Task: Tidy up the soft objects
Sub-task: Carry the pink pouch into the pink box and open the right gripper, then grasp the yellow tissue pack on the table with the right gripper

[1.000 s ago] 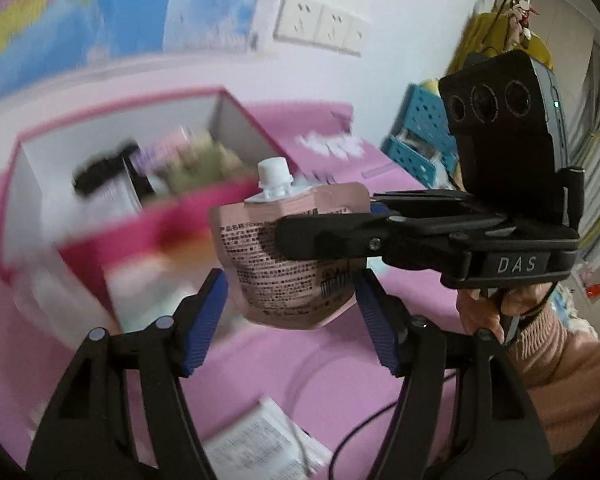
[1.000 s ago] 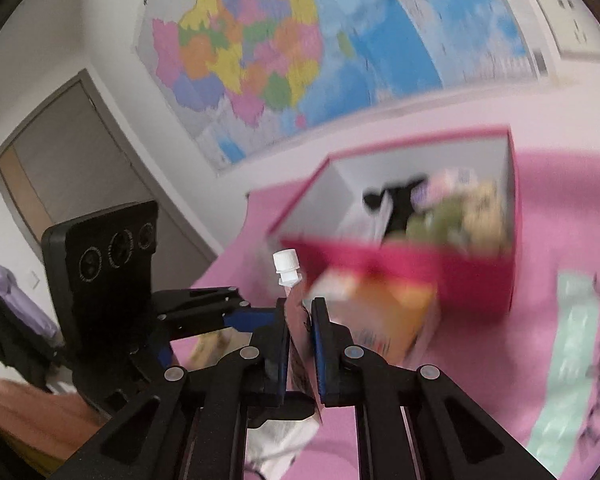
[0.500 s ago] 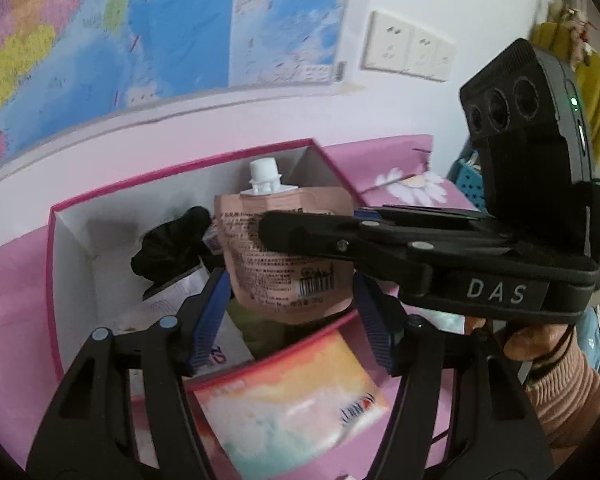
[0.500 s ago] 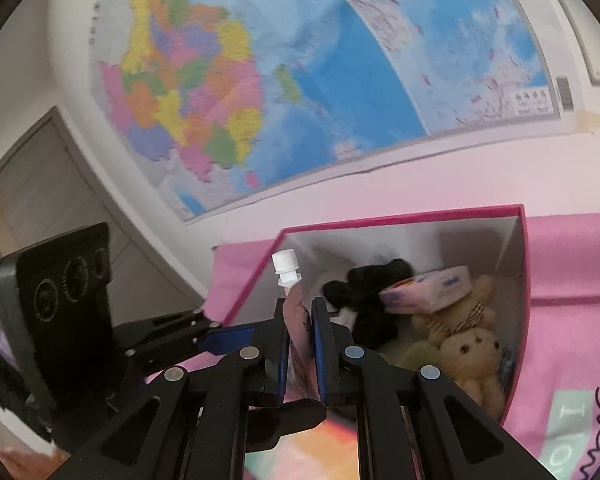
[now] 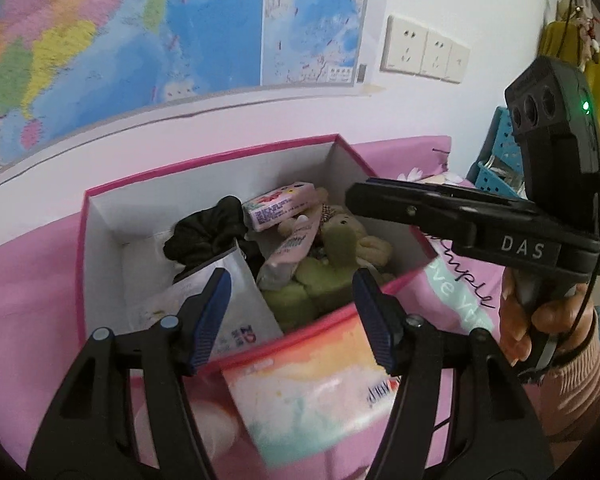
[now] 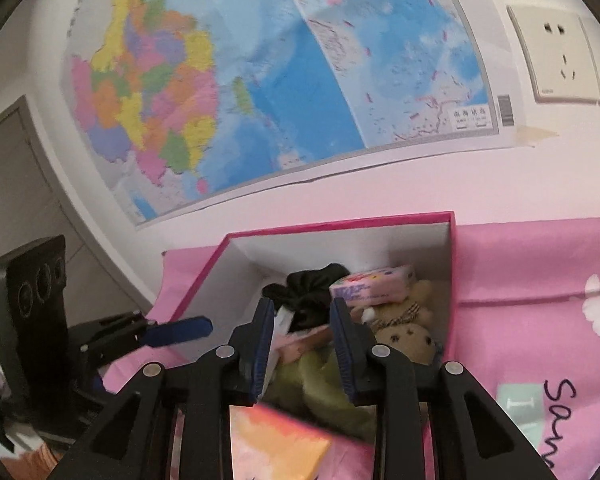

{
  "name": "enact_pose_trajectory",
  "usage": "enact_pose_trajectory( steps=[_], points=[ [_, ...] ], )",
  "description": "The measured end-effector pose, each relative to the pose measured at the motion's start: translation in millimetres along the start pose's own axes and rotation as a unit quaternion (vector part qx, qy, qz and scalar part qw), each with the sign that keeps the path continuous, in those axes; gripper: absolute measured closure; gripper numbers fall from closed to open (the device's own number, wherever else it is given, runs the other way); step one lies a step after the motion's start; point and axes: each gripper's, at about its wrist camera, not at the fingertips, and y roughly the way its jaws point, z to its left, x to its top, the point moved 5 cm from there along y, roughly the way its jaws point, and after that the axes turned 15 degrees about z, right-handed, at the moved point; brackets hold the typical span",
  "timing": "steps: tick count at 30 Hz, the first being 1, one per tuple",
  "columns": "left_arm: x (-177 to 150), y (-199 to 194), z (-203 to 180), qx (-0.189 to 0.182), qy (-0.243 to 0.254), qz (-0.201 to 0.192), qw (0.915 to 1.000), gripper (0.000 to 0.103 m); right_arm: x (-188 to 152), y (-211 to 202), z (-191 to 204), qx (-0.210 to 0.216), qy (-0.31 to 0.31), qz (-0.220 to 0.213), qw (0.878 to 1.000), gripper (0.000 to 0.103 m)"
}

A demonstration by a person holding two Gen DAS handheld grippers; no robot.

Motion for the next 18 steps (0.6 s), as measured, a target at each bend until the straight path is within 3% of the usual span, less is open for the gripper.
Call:
enact_pose_trajectory(
  steps=[9, 18],
  points=[
    [-55.9, -58.3, 20.9, -0.006, -0.021, -0.047, 0.9986, 0.038, -47.8, -33.2, 44.0, 0.065, -0.044, 0.014, 0.997, 0.07],
    [-133.0, -73.6, 70.9, 0.025, -0.1, -0.025, 0.9944, 0.038, -116.2, -6.2, 103.2, 0.139, -0.096, 0.115, 0.979, 0.069]
  ],
)
